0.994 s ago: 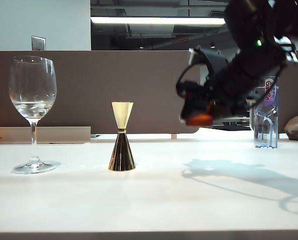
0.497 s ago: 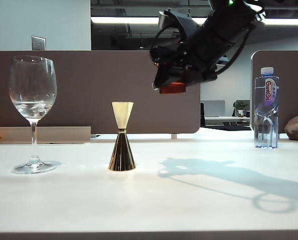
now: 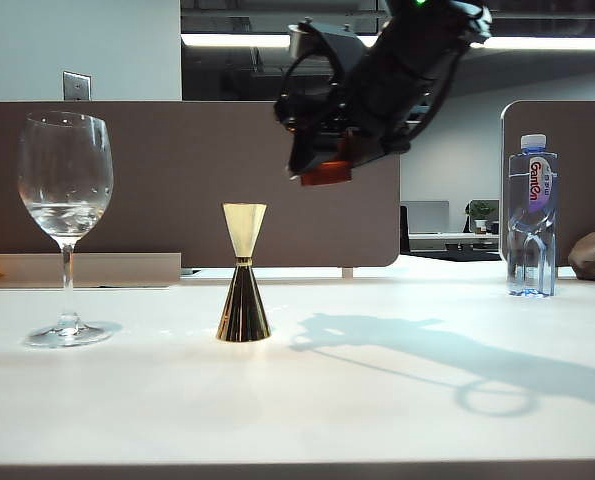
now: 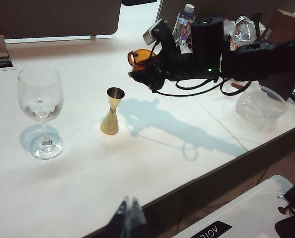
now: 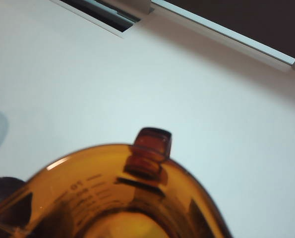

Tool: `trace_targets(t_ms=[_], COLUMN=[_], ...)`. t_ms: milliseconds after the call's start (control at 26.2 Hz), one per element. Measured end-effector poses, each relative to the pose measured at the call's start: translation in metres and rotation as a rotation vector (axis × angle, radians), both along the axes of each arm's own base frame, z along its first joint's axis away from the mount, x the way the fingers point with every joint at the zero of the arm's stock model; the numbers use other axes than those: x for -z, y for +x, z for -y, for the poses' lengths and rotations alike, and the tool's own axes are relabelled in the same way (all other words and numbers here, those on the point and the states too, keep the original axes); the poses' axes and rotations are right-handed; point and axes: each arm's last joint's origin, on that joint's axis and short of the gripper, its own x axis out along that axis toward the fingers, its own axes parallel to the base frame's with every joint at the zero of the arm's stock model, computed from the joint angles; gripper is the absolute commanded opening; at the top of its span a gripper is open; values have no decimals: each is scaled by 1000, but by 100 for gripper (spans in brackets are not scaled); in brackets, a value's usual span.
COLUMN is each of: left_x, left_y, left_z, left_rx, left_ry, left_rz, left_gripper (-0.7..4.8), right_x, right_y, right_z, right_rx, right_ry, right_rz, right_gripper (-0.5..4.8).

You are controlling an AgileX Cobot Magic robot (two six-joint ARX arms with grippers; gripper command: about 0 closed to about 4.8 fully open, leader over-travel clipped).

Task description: Pick up the small amber measuring cup and pour the water in it into the jigger, then pick up the jigger and pour the water in it into the wine glass.

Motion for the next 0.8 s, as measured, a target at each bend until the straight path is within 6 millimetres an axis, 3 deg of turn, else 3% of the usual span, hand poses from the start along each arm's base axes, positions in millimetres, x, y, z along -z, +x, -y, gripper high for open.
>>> trace_targets(t_ms=[459, 803], left_x=[0, 0], left_y=[0, 0], left_z=[0, 0], left_rx=[0, 0], left_ry=[0, 0], left_rz=[0, 0], left_gripper=[-2, -2], right_x=[10, 11], right_y=[5, 6], right_z=[-24, -24], right_rx=[-8, -28], right_ry=[-165, -218], right_rz=[25, 51], right_gripper=[43, 43])
